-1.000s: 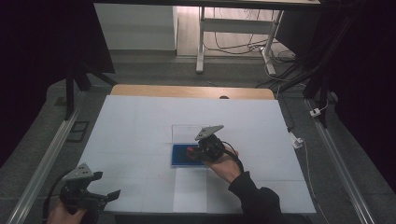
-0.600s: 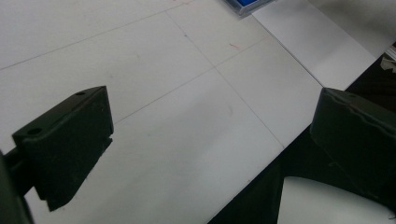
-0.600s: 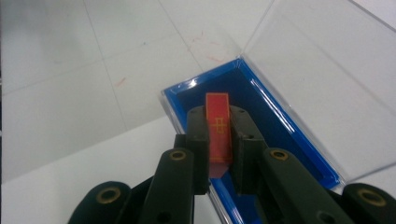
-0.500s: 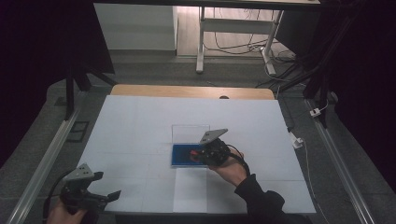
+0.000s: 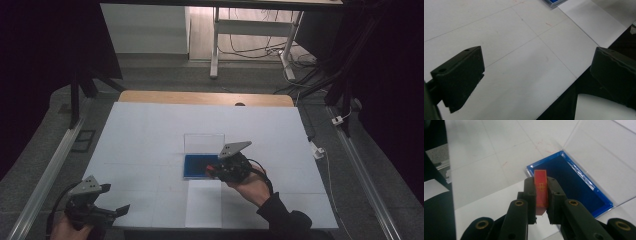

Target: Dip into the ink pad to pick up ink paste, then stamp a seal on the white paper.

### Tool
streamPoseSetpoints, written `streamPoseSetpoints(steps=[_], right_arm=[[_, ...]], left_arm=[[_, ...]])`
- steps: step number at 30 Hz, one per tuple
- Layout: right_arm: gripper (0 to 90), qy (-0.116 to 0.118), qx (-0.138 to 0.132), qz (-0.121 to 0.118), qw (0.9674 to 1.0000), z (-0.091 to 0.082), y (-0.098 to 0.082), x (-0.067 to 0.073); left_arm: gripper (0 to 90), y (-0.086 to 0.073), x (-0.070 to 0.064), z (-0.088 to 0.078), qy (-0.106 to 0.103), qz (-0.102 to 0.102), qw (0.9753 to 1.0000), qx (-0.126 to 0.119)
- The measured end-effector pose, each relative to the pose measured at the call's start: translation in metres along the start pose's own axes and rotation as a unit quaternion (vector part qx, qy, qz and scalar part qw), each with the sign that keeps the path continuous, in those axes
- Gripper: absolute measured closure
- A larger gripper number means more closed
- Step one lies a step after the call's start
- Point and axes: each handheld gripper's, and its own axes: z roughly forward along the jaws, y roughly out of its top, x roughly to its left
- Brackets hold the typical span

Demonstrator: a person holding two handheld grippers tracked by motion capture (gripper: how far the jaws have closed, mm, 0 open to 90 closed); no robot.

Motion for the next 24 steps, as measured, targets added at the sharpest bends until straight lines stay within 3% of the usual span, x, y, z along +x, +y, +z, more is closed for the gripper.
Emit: streamPoseSetpoints(steps=[13,24], right_arm=[[79.8,0.006,-0.007,0.01,0.9999,-0.019,-0.018,0.017],[79.8,0.01,-0.001,0.002,0.9999,-0.016,-0.02,0.024]], left_arm=[[0.0,0.0,-0.001,0.0,0.0,0.003,1.0,0.0],[0.0,0.001,0.0,0.001,-0.001,0.003,1.0,0.001]])
